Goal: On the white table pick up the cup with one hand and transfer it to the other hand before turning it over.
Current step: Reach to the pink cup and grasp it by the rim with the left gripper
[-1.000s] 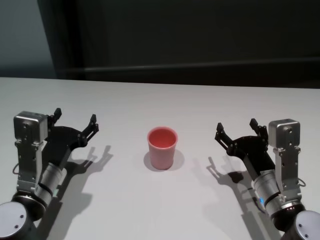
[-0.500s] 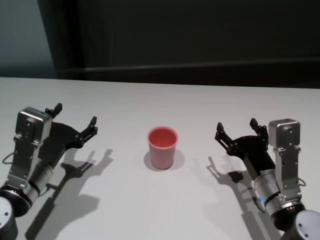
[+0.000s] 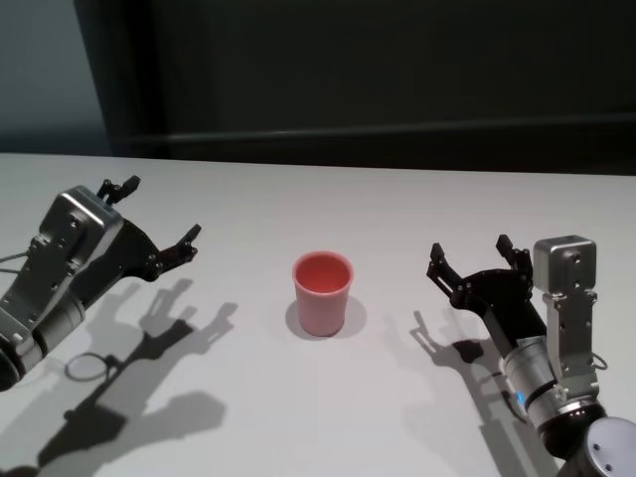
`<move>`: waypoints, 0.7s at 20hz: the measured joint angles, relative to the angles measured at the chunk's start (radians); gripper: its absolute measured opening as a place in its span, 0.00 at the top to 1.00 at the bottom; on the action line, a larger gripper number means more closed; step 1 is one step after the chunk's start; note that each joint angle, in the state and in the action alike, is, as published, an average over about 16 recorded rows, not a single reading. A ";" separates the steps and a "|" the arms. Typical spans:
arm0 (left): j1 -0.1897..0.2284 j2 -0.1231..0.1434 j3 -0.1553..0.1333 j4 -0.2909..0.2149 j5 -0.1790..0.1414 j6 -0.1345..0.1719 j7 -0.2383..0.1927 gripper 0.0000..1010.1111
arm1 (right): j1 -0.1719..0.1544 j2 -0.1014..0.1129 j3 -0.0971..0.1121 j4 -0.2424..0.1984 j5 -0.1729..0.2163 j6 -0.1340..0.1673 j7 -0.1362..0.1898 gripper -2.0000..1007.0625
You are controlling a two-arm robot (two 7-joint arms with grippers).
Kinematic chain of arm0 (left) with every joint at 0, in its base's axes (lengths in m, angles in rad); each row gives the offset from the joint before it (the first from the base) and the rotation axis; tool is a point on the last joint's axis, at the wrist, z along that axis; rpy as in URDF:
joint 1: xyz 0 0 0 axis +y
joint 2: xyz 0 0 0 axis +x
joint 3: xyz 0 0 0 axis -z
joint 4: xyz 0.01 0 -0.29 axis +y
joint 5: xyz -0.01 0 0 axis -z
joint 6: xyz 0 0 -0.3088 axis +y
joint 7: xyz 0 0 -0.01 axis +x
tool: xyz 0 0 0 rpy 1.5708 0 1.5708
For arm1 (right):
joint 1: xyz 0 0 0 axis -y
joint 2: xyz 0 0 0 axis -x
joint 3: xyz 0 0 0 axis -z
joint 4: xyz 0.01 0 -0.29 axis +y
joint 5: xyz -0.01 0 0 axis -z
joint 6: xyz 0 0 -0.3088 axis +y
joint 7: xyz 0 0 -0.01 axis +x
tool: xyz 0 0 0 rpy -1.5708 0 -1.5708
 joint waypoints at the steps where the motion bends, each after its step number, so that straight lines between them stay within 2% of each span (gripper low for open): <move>1: -0.010 0.017 0.006 -0.007 0.009 0.004 -0.018 0.01 | 0.000 0.000 0.000 0.000 0.000 0.000 0.000 0.01; 8: -0.098 0.135 0.067 -0.037 0.068 0.022 -0.151 0.01 | 0.000 0.000 0.000 0.000 0.000 0.000 0.000 0.01; 14: -0.202 0.217 0.138 -0.035 0.114 0.022 -0.263 0.01 | 0.000 0.000 0.000 0.000 0.000 0.000 0.000 0.01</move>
